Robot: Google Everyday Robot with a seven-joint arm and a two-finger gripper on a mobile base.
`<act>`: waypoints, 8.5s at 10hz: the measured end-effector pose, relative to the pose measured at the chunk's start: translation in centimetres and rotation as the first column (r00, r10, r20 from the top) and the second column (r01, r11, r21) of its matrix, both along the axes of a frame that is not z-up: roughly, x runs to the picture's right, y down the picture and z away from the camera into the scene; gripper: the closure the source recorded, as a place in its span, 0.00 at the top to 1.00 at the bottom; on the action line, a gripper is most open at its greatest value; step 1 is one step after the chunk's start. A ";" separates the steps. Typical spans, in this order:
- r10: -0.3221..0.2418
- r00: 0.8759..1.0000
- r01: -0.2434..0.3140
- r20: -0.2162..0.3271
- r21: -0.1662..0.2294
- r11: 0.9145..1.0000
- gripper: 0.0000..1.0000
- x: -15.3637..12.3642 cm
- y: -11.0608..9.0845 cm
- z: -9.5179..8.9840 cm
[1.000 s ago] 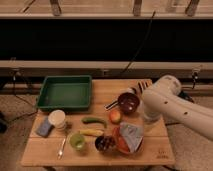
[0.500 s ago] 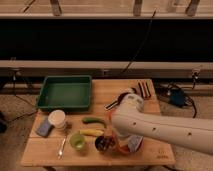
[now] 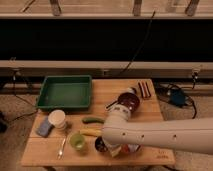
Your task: Place grapes in paper cup
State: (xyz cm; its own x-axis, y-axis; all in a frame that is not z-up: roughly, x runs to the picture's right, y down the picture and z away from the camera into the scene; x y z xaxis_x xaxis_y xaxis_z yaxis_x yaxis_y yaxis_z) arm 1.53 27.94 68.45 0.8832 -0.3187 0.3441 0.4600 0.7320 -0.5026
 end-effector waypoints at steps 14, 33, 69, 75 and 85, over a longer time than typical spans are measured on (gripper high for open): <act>0.006 1.000 -0.006 0.004 0.055 0.998 0.12 -0.7 -3.3 0.6; -0.097 0.982 0.069 0.162 0.172 0.983 0.07 -6.3 -8.3 -8.5; -0.412 0.840 0.325 0.354 0.281 0.903 0.07 -26.0 -17.2 -3.1; -0.457 0.810 0.357 0.367 0.309 0.882 0.28 -29.1 -18.3 -2.5; -0.401 0.840 0.308 0.365 0.288 0.907 0.80 -26.7 -19.1 0.1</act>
State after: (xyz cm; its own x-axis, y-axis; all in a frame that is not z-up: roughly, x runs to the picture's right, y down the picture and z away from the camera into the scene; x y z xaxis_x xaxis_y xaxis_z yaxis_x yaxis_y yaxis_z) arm -25.19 8.83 68.59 0.4901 -0.6879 0.5354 0.8364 0.5441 -0.0666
